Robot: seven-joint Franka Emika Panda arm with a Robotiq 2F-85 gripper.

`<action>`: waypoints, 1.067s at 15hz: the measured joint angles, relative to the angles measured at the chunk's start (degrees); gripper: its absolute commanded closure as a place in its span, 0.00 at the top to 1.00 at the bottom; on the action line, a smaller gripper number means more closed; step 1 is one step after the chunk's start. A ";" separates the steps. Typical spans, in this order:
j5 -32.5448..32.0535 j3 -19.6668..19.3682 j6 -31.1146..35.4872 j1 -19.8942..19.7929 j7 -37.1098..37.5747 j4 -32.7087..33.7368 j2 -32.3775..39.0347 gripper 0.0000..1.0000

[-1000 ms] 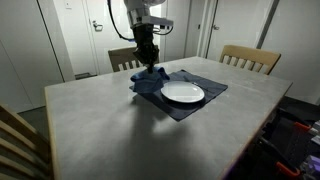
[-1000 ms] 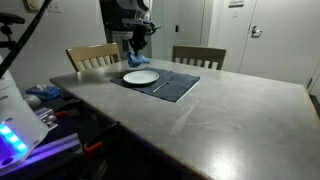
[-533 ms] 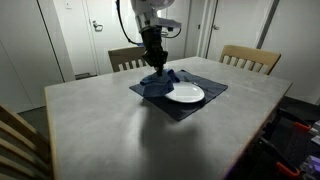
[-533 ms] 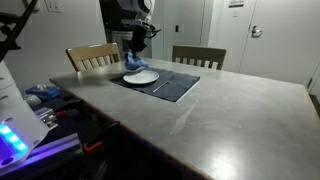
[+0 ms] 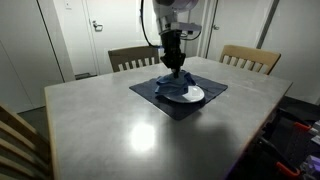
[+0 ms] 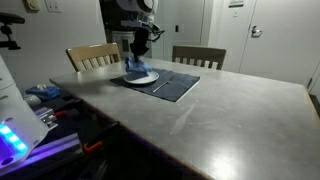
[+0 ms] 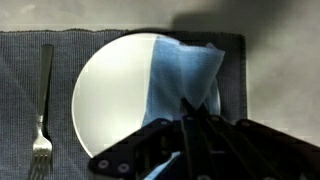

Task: Use the blue towel to wipe the white plate

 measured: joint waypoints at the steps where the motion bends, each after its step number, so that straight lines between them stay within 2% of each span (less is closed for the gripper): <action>1: -0.79 -0.31 2.74 0.01 0.09 -2.60 -1.49 0.01; 7: -7.47 -1.00 17.38 0.77 5.16 -14.17 -6.26 0.01; 16: -8.25 -1.22 24.53 0.98 5.97 -18.64 -5.34 0.01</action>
